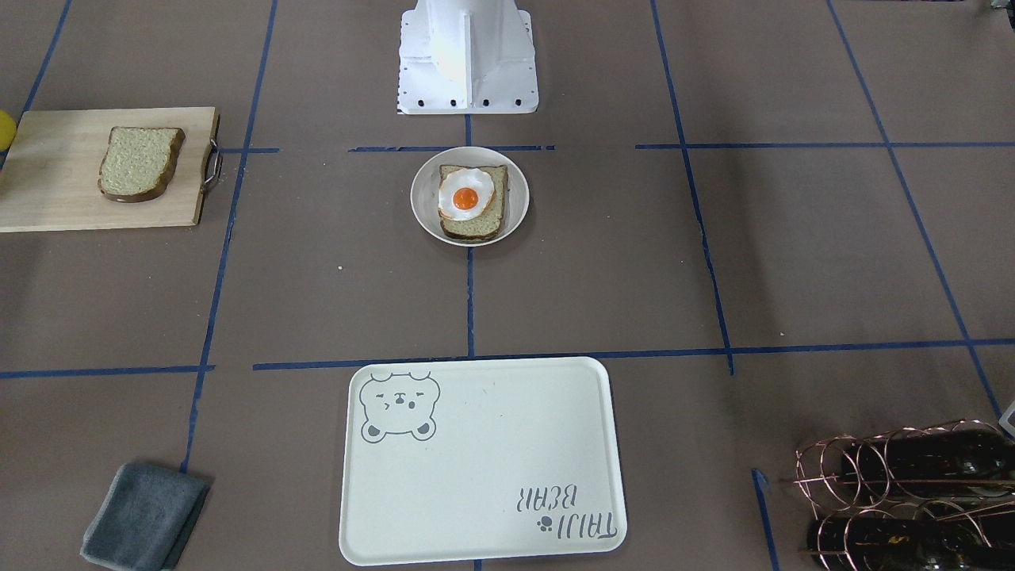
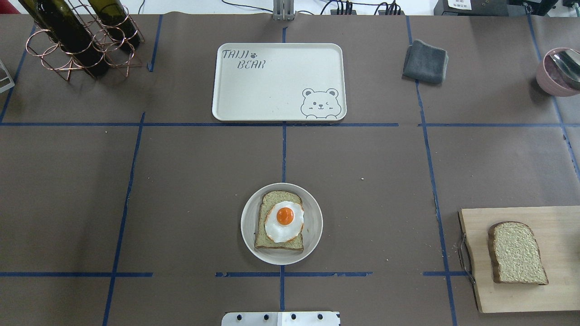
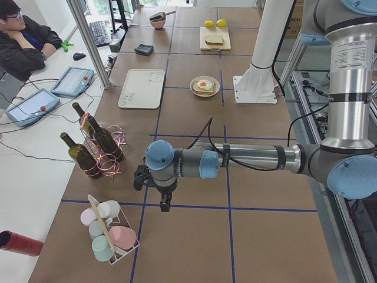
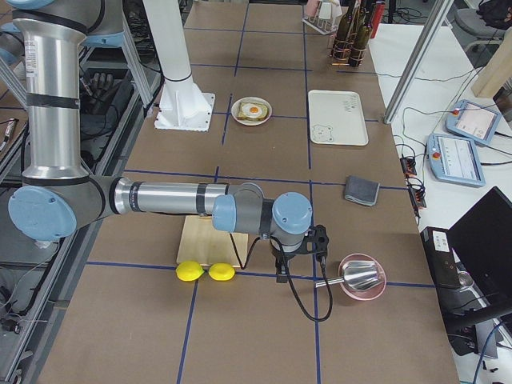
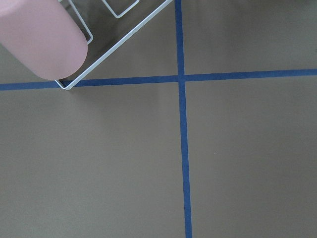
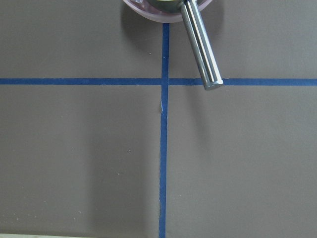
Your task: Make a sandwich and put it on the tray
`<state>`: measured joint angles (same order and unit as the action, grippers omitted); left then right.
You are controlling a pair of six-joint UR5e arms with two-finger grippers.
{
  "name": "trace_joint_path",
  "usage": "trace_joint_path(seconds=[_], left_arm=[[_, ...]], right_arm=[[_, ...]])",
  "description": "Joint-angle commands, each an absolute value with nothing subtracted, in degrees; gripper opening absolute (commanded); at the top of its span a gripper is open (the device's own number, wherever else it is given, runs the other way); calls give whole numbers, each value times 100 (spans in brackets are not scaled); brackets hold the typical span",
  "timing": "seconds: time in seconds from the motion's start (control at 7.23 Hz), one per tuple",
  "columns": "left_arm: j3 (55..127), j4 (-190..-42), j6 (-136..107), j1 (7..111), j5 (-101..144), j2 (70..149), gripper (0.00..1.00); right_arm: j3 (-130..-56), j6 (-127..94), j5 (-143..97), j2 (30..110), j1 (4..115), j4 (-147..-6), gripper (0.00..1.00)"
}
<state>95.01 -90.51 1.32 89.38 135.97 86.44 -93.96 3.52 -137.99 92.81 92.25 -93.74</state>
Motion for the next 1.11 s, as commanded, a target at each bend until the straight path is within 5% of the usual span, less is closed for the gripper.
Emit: trace_joint_path(seconds=[0.0,0.97], left_arm=[[9510,-9044,132,8938,13588,8657,100],[9948,-9210,-1358,8405,13641,9764,100]], right_arm=[[-9413,352,-13799,9281,9229,-9360,100],[-9765,-209,-13790,8824,8809,-9221,100]])
